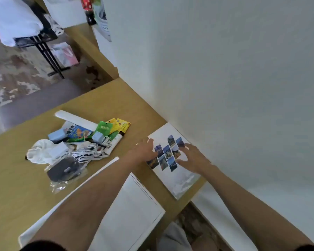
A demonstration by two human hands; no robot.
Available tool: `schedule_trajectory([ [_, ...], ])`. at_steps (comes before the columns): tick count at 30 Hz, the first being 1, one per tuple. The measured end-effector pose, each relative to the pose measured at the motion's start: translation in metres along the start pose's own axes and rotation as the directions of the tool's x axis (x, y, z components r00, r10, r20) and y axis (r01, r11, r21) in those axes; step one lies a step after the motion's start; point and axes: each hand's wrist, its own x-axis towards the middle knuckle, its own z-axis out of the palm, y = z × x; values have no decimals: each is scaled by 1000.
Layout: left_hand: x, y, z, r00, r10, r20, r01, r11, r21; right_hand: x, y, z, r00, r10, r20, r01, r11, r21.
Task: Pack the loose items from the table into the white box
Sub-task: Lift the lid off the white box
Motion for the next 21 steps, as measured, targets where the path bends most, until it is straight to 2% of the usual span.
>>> schedule_trajectory([
  [2, 16, 1, 5, 995, -90, 40, 92, 993, -77, 5, 10, 7, 999, -7, 53, 15, 991, -132],
  [4, 29, -1, 11, 987, -157, 41, 161, 980, -119, 11, 20, 20, 995, -52, 84, 67, 980, -189],
  [9, 48, 2, 21, 972, -235, -6, 234, 971, -56, 30, 32, 33, 988, -71, 139, 101, 970, -220],
  [12, 55, 4, 20, 964, -259, -60, 255, 965, -62, 32, 34, 39, 986, -64, 157, 98, 971, -219],
  [15, 65, -3, 12, 949, -310, -55, 305, 949, -79, 34, 31, 38, 986, -57, 154, 91, 972, -218],
  [21, 78, -14, -12, 949, -314, 19, 299, 884, -359, 32, 31, 34, 984, -56, 169, 88, 978, -191],
])
